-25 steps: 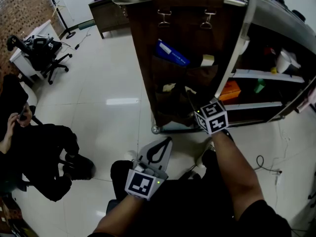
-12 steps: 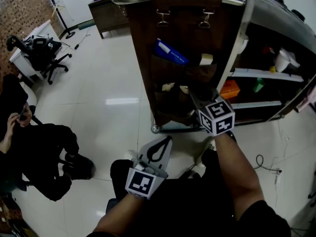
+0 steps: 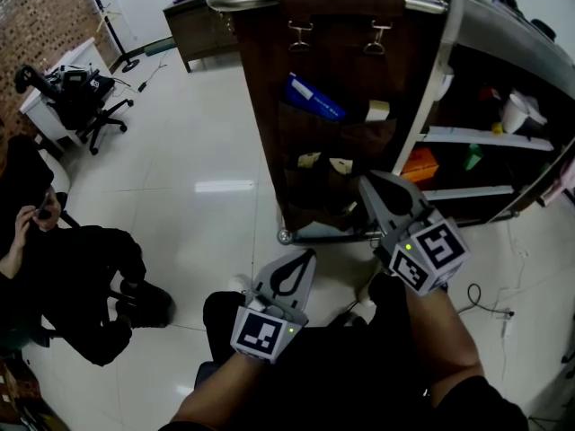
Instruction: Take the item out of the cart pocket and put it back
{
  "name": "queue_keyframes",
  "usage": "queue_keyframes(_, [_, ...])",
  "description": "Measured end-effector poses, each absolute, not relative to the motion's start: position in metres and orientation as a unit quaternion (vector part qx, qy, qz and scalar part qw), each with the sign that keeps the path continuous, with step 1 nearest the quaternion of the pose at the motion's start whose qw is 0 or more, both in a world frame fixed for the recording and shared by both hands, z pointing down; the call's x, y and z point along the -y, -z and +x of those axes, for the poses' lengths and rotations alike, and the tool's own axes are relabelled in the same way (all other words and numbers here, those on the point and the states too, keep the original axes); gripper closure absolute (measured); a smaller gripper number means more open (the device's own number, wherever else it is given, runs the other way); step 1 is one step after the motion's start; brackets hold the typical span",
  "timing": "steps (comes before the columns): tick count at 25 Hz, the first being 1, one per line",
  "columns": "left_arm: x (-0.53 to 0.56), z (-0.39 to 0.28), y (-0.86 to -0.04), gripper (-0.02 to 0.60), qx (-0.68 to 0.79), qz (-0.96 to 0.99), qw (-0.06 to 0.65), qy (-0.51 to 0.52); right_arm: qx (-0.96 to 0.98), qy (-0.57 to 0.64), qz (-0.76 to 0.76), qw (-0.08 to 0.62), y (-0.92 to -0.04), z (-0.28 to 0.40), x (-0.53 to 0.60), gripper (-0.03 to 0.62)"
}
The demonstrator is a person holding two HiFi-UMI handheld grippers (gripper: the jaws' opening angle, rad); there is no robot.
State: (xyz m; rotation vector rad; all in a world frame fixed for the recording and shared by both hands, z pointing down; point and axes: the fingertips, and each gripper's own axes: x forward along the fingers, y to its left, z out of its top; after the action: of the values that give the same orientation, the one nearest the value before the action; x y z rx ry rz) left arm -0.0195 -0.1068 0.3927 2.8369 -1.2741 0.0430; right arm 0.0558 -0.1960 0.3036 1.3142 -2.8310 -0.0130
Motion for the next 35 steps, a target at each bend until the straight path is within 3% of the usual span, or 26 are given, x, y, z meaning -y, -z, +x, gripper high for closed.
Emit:
queue_keyframes(10, [0.106, -0.016, -0.392, 0.581, 0.404, 0.915, 0.020, -0.008, 0.912, -0.028, 0.410, -0.016, -0.318, 0.066, 0.118, 0.583])
queue_keyframes(23, [0.106, -0.016, -0.397, 0.581, 0.405, 0.914, 0.018, -0.020, 0.925, -0.088, 0.364, 0.070, -0.420, 0.026, 0.077, 0.583])
queue_keyframes(35, [0.106, -0.017, -0.395, 0.581, 0.405, 0.914, 0.019, -0.018, 0.923, -0.098, 0.366, 0.070, -0.424, 0.028, 0.083, 0.583])
